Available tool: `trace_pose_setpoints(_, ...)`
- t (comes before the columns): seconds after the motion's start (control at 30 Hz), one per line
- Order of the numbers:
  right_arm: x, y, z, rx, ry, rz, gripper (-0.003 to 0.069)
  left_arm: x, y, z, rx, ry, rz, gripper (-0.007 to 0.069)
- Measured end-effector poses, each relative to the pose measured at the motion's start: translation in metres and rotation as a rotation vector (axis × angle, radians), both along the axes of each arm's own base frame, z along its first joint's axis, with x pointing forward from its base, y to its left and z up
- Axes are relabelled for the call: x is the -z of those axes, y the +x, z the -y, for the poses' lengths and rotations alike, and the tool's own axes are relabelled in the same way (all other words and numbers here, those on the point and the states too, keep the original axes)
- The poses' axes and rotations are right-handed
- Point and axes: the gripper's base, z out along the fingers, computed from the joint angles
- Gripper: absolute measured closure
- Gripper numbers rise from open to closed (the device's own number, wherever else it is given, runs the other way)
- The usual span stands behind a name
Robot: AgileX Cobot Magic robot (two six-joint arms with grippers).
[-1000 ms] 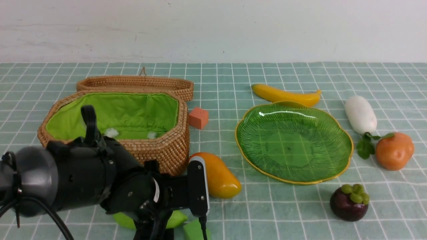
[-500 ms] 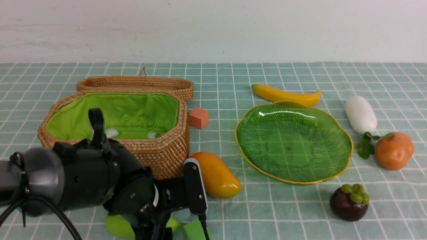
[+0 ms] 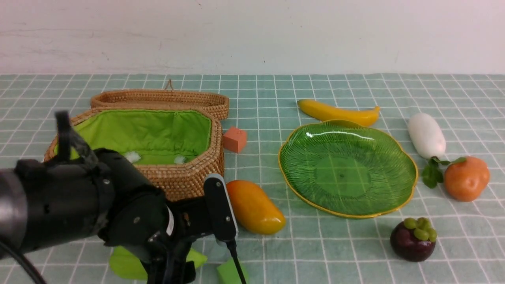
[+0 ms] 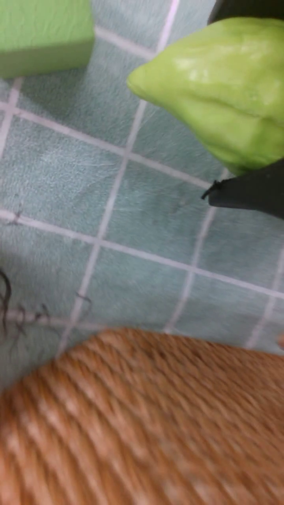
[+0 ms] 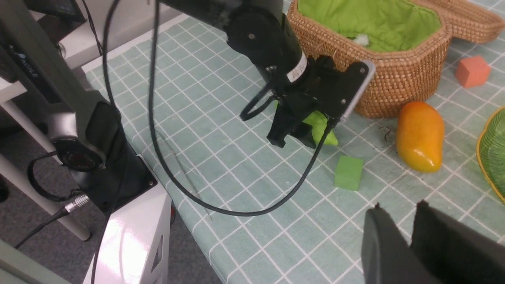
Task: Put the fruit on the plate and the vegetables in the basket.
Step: Take a chayote with your left arm and place it on the basket on the left.
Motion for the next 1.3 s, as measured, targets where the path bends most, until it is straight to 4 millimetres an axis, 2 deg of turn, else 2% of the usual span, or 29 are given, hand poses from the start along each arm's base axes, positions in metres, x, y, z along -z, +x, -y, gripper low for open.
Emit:
trace_pose_setpoints(0.03, 0.000, 0.000, 0.000, 0.003, 0.003, 0.004, 0.0531, -0.012, -0.005, -0.003, -0.007, -0.017, 0.020, 0.0178)
trace_pose_setpoints(0.07, -0.001, 0.000, 0.000, 0.004, 0.004, 0.005, 0.0531, -0.014, -0.005, -0.004, -0.008, -0.019, 0.023, 0.0178)
trace_pose_setpoints(0.1, -0.001, 0.001, 0.000, 0.011, 0.012, 0.013, 0.0531, -0.029, -0.011, -0.008, -0.011, -0.043, 0.057, 0.0179)
trace_pose_setpoints(0.2, -0.003, 0.003, 0.000, 0.027, 0.027, 0.030, 0.0531, -0.048, -0.016, -0.013, -0.006, -0.067, 0.113, 0.0180)
trace_pose_setpoints(0.27, -0.008, 0.007, 0.001, 0.064, 0.065, 0.072, 0.0531, -0.080, -0.019, -0.019, 0.015, -0.085, 0.235, 0.0180)
trace_pose_setpoints(0.3, -0.008, 0.007, 0.001, 0.067, 0.068, 0.075, 0.0531, -0.084, -0.019, -0.020, 0.013, -0.092, 0.249, 0.0180)
trace_pose_setpoints(0.33, -0.011, 0.009, 0.001, 0.084, 0.086, 0.095, 0.0531, -0.095, -0.018, -0.021, 0.017, -0.094, 0.299, 0.0180)
trace_pose_setpoints(0.37, -0.015, 0.012, 0.002, 0.116, 0.120, 0.131, 0.0531, -0.116, -0.015, -0.024, 0.013, -0.097, 0.391, 0.0180)
trace_pose_setpoints(0.47, -0.019, 0.015, 0.004, 0.148, 0.151, 0.166, 0.0531, -0.131, -0.009, -0.025, 0.003, -0.083, 0.470, 0.0180)
trace_pose_setpoints(0.53, -0.023, 0.017, 0.005, 0.174, 0.179, 0.196, 0.0531, -0.142, 0.002, -0.025, -0.008, -0.031, 0.554, 0.0180)
trace_pose_setpoints(0.63, -0.024, 0.017, 0.005, 0.180, 0.188, 0.202, 0.0531, -0.138, 0.017, -0.021, -0.003, 0.042, 0.589, 0.0180)
trace_pose_setpoints(0.77, -0.023, 0.017, 0.005, 0.172, 0.180, 0.193, 0.0531, -0.116, 0.036, -0.018, -0.006, 0.124, 0.554, 0.0180)
trace_pose_setpoints(0.97, -0.020, 0.015, 0.004, 0.149, 0.157, 0.168, 0.0531, -0.086, 0.064, -0.035, -0.098, 0.185, 0.474, 0.0180)
trace_pose_setpoints(1.3, -0.019, 0.015, 0.004, 0.151, 0.153, 0.169, 0.0531, -0.087, 0.070, -0.030, -0.073, 0.114, 0.520, 0.0180)
